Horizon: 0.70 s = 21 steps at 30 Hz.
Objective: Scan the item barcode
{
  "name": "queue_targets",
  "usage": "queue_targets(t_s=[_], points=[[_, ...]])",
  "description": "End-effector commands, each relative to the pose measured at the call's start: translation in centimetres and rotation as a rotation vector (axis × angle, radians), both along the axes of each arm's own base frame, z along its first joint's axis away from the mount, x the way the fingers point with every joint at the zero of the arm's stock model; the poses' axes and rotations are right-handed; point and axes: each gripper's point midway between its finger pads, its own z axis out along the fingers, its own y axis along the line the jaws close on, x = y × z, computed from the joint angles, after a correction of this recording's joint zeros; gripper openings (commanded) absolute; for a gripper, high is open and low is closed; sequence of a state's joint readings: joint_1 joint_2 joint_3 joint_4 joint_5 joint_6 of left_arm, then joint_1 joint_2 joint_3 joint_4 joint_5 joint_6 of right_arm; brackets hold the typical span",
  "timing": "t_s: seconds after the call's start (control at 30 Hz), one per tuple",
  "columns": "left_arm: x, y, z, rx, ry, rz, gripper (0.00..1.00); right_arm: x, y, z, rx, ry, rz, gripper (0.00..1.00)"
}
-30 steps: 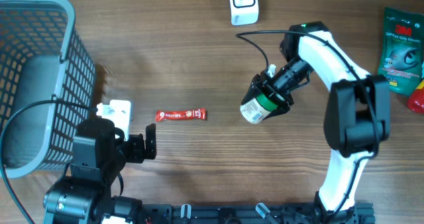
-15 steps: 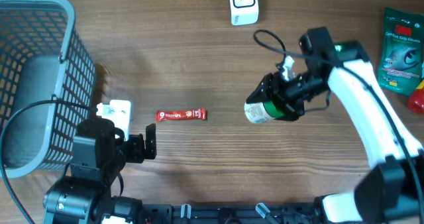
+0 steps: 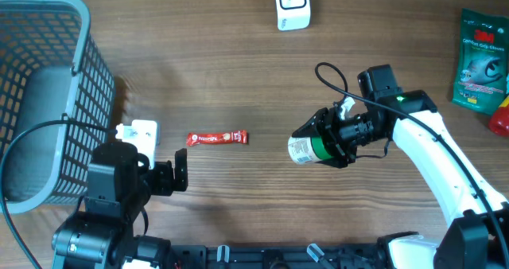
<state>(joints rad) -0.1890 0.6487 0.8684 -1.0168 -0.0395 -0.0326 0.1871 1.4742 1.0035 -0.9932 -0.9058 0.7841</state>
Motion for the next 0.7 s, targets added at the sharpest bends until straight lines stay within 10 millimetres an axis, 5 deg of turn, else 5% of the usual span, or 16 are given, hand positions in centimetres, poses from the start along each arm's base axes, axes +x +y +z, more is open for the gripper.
queue_targets(t_s=[0.0,0.23,0.43,0.67], points=[[-0.1,-0.2,-0.1,-0.010,-0.001,-0.002,1.00,0.3,-0.7,-0.3,-0.062,-0.102,0.042,0.57],[-0.1,-0.2,-0.1,-0.010,-0.001,-0.002,1.00,0.2,-1.3,0.8,-0.094,-0.231,0.089,0.52],[-0.1,-0.2,-0.1,-0.010,-0.001,-0.002,1.00,0.3,-5.0,2.2,-0.335,-0.391,0.010,0.52],[-0.1,-0.2,-0.1,-0.010,-0.001,-0.002,1.00,4.3,-9.3,6.7,-0.564,-0.729,-0.190,0.50]])
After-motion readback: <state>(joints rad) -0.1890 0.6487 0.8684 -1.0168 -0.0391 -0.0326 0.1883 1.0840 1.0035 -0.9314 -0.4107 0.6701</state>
